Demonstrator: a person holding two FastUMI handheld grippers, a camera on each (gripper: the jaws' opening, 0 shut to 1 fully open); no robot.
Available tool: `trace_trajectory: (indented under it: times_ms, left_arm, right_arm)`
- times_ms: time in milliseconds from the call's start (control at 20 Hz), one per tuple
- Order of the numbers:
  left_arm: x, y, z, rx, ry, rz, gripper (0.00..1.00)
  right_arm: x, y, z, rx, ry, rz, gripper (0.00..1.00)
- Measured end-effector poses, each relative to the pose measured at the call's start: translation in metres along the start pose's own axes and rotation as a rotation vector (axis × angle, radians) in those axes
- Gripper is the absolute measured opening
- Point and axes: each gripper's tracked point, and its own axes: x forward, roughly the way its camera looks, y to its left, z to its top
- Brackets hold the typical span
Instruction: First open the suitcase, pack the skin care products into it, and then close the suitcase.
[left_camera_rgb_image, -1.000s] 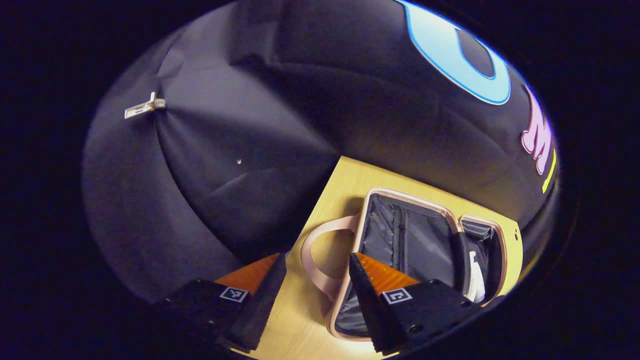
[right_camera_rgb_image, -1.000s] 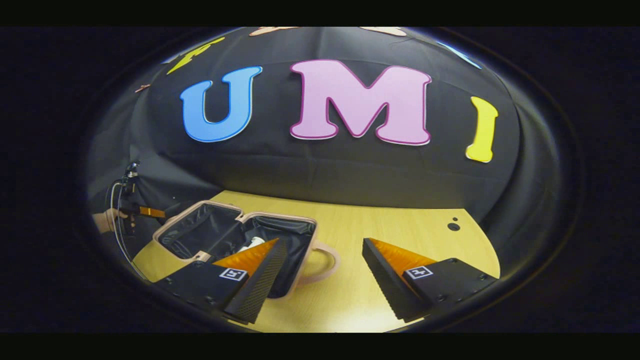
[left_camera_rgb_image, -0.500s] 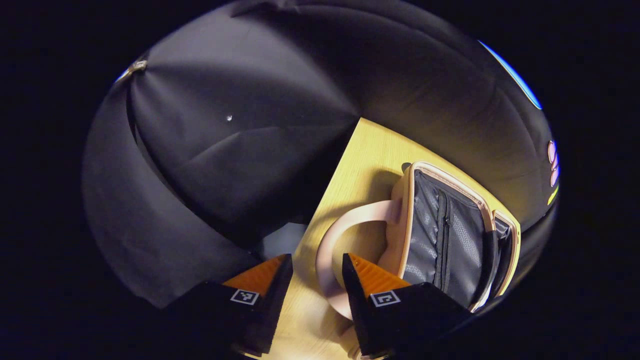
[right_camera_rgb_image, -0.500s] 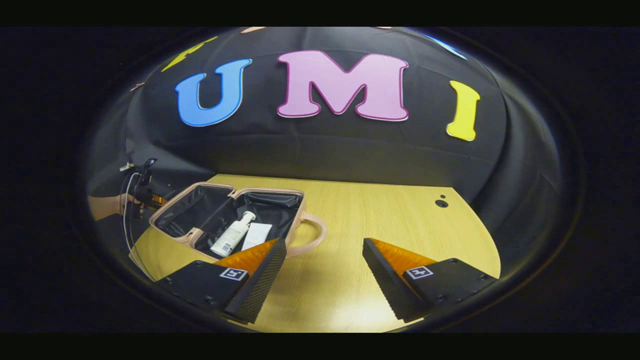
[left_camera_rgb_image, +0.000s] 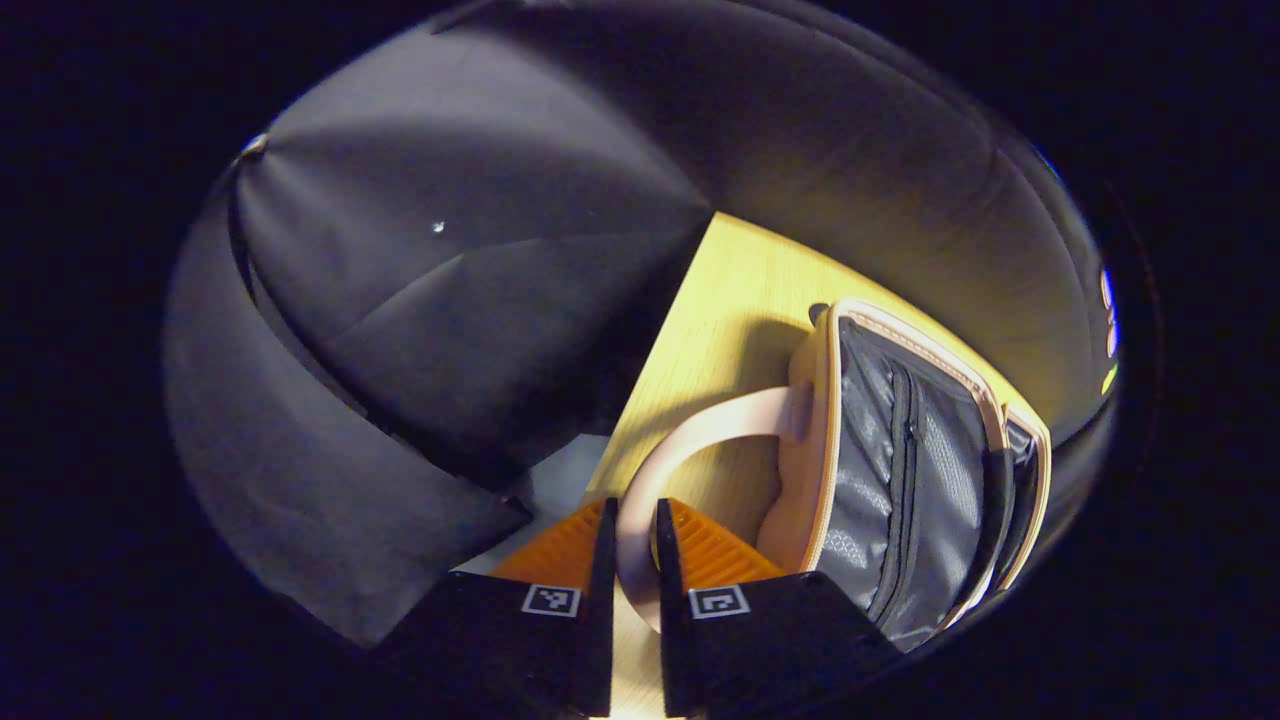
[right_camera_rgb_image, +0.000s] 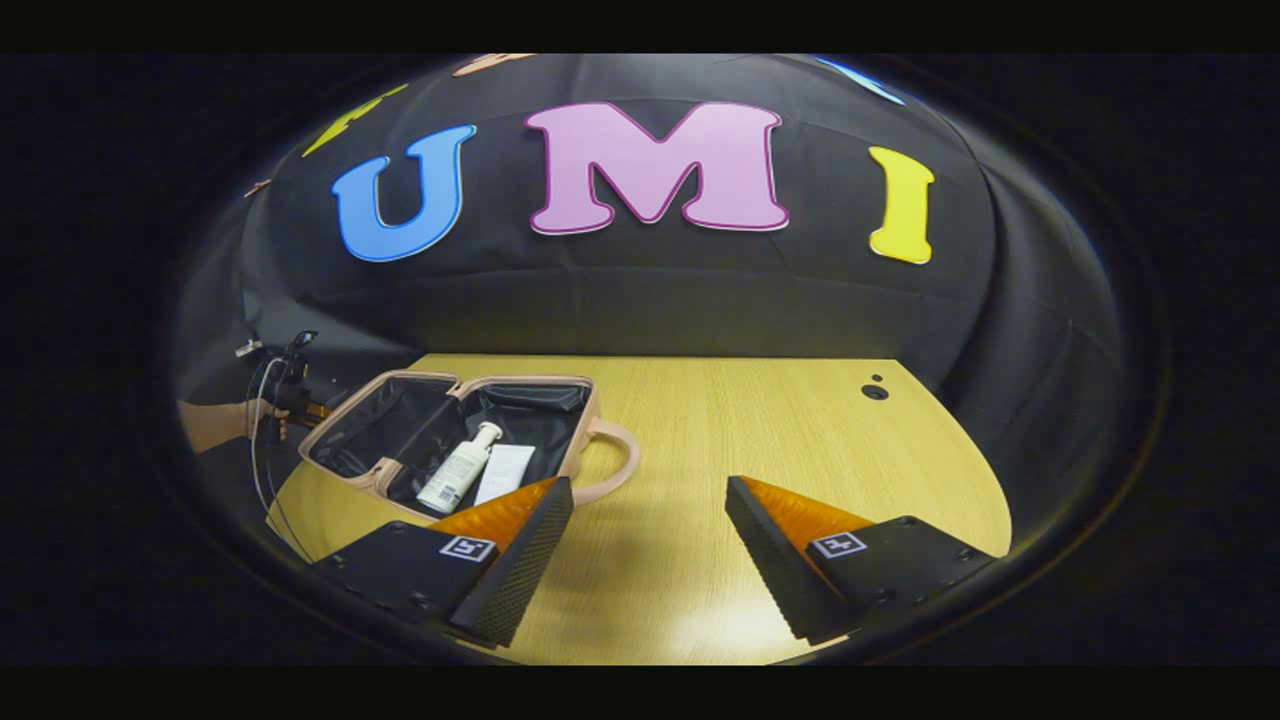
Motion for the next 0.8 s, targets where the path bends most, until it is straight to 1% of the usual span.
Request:
trace_trajectory:
  times_ms: [100,200,300,350,450,650,750,800]
  left_arm:
    - [-0.005,-0.002,0.003,-0.032,-0.023,-0.011,0.21]
    - [-0.019,-0.006,0.018,-0.028,-0.073,-0.028,0.19]
    - [-0.041,-0.018,0.028,0.014,-0.102,-0.052,0.16]
    - [-0.053,-0.022,0.034,0.044,-0.114,-0.048,0.13]
    - [-0.078,-0.037,0.051,0.089,-0.172,-0.071,0.11]
    - [-0.159,-0.078,0.079,0.157,-0.327,-0.125,0.07]
    - [-0.212,-0.103,0.092,0.197,-0.392,-0.177,0.07]
    - [-0.242,-0.120,0.100,0.212,-0.427,-0.221,0.07]
  right_arm:
    - [-0.002,-0.009,-0.001,-0.011,-0.011,-0.010,0.98]
    - [-0.004,-0.017,0.002,-0.001,-0.016,-0.014,0.98]
    - [-0.004,-0.024,0.002,0.011,-0.014,-0.021,0.98]
    - [-0.005,-0.028,0.003,0.014,-0.018,-0.025,0.98]
    - [-0.006,-0.034,0.007,0.011,-0.030,-0.035,0.98]
    - [-0.011,-0.046,0.004,0.031,-0.028,-0.052,0.98]
    - [-0.014,-0.050,0.004,0.050,-0.027,-0.054,0.98]
    - [-0.016,-0.053,0.004,0.051,-0.029,-0.059,0.98]
